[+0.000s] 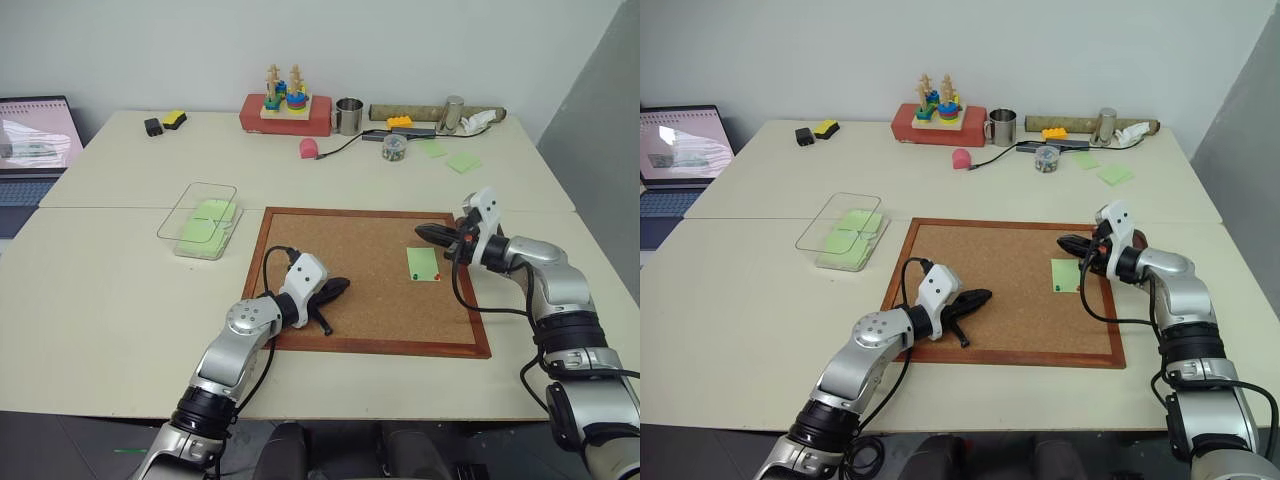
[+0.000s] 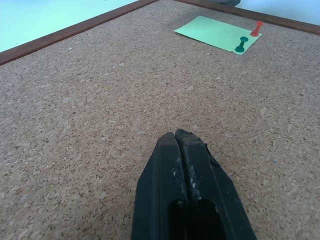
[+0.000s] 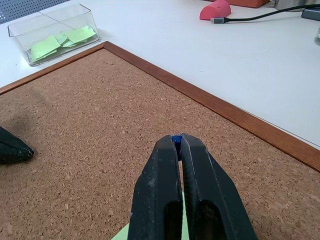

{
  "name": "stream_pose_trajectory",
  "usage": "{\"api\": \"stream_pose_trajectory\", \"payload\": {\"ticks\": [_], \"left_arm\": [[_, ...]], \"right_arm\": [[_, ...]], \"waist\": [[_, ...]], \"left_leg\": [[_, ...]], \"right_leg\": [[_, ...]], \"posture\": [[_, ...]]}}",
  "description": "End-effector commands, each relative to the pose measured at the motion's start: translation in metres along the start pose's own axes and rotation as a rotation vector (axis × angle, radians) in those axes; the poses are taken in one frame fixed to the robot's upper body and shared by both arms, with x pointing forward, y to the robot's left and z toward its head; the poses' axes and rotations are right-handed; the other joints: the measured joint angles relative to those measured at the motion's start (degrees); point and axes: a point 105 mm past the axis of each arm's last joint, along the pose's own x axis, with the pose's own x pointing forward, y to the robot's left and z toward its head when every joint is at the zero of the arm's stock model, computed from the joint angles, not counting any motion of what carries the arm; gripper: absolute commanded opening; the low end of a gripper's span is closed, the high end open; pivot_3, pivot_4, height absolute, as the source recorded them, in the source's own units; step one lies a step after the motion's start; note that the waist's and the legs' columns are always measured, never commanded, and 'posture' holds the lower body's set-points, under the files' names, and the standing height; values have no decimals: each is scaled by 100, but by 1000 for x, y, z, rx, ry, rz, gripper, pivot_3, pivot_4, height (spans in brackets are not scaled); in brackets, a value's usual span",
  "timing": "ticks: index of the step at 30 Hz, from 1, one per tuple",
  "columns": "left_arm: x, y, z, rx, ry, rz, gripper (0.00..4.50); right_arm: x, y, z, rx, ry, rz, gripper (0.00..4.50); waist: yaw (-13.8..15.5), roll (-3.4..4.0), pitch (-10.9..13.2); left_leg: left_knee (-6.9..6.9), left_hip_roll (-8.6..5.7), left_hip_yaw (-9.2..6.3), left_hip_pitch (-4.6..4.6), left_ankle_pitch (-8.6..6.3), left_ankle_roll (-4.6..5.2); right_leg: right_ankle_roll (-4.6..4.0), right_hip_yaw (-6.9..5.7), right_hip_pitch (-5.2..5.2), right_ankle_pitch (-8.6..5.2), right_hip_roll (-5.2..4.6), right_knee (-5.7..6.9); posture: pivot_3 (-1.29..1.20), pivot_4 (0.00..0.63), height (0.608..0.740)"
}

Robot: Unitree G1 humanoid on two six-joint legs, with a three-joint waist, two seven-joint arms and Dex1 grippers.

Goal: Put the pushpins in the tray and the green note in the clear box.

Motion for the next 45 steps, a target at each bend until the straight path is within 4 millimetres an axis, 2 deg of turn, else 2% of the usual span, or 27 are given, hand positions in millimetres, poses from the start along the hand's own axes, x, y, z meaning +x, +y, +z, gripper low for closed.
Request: {"api": "stream_pose_trajectory", "payload": {"ticks": [1, 8, 11, 18, 20, 21, 25, 30, 34, 40, 45], "left_arm": [[3, -18, -21, -38, 73, -54, 0], [5, -20, -19, -15, 64, -67, 0], [7, -21, -19, -8, 65, -77, 0], [8, -22, -18, -1, 64, -77, 0], [7, -22, -19, 1, 66, -76, 0], [7, -21, -19, 1, 67, -75, 0], [5, -21, -21, 3, 71, -72, 0], [3, -19, -23, 7, 77, -68, 0], [3, -18, -22, 10, 76, -62, 0], [2, -19, -23, 12, 81, -69, 0], [1, -18, -24, 16, 87, -71, 0]], "right_arm": [[-19, -21, 26, -63, -59, -118, 6], [-57, -76, 11, -167, 122, -434, 6], [-61, -87, 2, -196, 174, -494, 6], [-56, -93, -12, -203, 226, -510, 6], [-55, -94, -12, -200, 224, -512, 536], [-54, -94, -12, -200, 223, -513, 574], [-53, -94, -10, -192, 215, -504, 1496], [-61, -95, -2, -185, 182, -516, 2716], [-66, -81, 11, -205, 139, -437, 3495], [-76, -30, 20, -273, 140, -185, 3495], [-78, 13, 1, -262, 182, -2, 3495]], "waist": [[1, 0, 0], [5, 0, 0], [1, 3, -2], [5, 7, -4], [6, 7, -4], [6, 7, -4], [6, 8, -5], [3, 8, -5], [7, 9, -5], [11, 19, -11], [6, 21, -13]], "left_leg": [[0, 0, 0, 0, 0, 0], [-1, -4, 3, -1, 0, 0], [-2, -3, 4, 1, 0, 0], [0, -6, 7, 0, 0, 0], [0, -5, 6, 0, 0, 0], [0, -6, 5, 0, 0, 0], [0, -6, 5, 1, 0, 0], [-1, -5, 5, 1, 0, 0], [-1, -5, 4, 0, 0, 0], [-3, -6, -4, 0, -1, 1], [-1, -3, -5, 15, -1, 1]], "right_leg": [[0, 0, 0, 0, 0, 0], [0, 1, 0, 0, -3, -4], [0, 2, 0, -1, -2, -3], [1, 5, 2, -1, -4, -5], [1, 4, 3, -1, -4, -5], [1, 4, 3, -1, -4, -5], [1, 4, 5, -1, -4, -5], [1, 4, 5, -1, -4, -6], [1, 3, 5, -1, -4, -6], [5, -2, 9, -3, -5, -7], [31, -3, 26, -19, -2, -10]], "posture": [[0, 150, 740], [0, 150, 740], [0, 150, 740], [0, 150, 740], [0, 150, 740], [0, 150, 740], [0, 150, 740], [0, 150, 740], [0, 150, 740], [0, 150, 740], [0, 150, 740]]}}
